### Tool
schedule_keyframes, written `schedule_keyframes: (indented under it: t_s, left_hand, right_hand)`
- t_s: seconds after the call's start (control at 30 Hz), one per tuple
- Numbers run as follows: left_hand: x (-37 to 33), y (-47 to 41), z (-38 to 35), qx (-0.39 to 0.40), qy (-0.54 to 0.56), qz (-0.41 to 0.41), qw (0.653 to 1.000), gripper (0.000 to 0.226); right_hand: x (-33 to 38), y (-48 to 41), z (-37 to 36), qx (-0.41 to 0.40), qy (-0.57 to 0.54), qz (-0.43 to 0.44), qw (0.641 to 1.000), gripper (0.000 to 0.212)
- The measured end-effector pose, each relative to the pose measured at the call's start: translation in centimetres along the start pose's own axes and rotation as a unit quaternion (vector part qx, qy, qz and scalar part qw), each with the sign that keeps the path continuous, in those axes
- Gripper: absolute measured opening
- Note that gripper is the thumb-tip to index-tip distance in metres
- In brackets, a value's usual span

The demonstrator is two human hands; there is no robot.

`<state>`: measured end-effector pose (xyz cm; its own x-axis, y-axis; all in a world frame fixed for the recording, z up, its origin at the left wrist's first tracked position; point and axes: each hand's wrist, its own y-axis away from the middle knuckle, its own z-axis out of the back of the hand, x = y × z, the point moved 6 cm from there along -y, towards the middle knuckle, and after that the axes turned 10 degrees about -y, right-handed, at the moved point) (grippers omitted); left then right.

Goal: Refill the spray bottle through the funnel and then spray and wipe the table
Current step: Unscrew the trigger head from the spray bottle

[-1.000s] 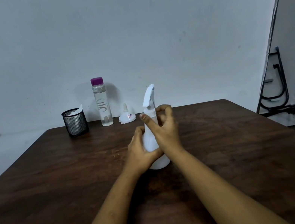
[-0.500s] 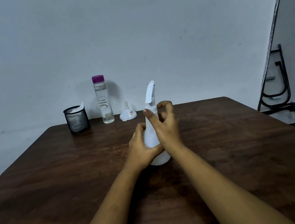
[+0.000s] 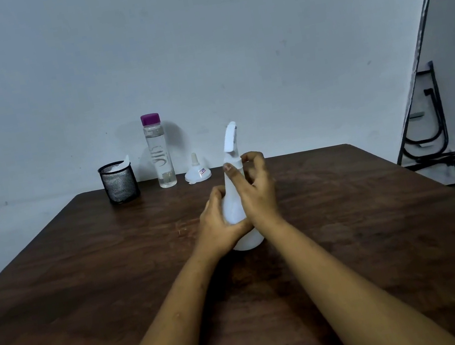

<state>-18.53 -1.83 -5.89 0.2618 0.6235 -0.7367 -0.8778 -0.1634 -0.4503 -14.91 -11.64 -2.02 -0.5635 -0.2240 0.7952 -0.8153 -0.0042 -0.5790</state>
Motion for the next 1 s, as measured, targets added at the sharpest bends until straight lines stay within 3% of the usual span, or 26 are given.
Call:
schedule_keyframes:
  t_s: [0.07, 0.23, 0.37, 0.53, 0.77, 1.0]
  left_hand:
    - [-0.1, 0.1, 0.0, -0.001, -0.001, 0.000, 1.000, 0.064]
    - [-0.1, 0.0, -0.1, 0.004, 0.003, -0.003, 1.000, 0.068]
    - [-0.3, 0.1, 0.0, 0.006, 0.008, 0.001, 1.000, 0.071]
    - [-0.3, 0.4, 0.1, -0.006, 0.011, 0.013, 1.000, 0.076]
    - [-0.2, 0.4, 0.0, -0.001, 0.006, 0.020, 1.000, 0.077]
    - [-0.4, 0.5, 0.2, -0.005, 0.015, 0.021, 1.000, 0.071]
  right_hand:
    - [-0.2, 0.0, 0.1, 0.001, -0.018, -0.011, 1.000, 0.011]
    - [-0.1, 0.0, 0.0, -0.006, -0.028, -0.020, 0.999, 0.026]
    - [0.3, -0.3, 0.1, -0.007, 0.028, -0.014, 0.999, 0.038]
    - [1.1, -0.7, 0.4, 0.015, 0.038, -0.010, 0.999, 0.007]
    - [1.4, -1.1, 0.5, -0.004, 0.078, -0.027, 0.997, 0.037]
    - [2.0, -0.6, 0.3, -0.050, 0.071, -0.038, 0.996, 0.028]
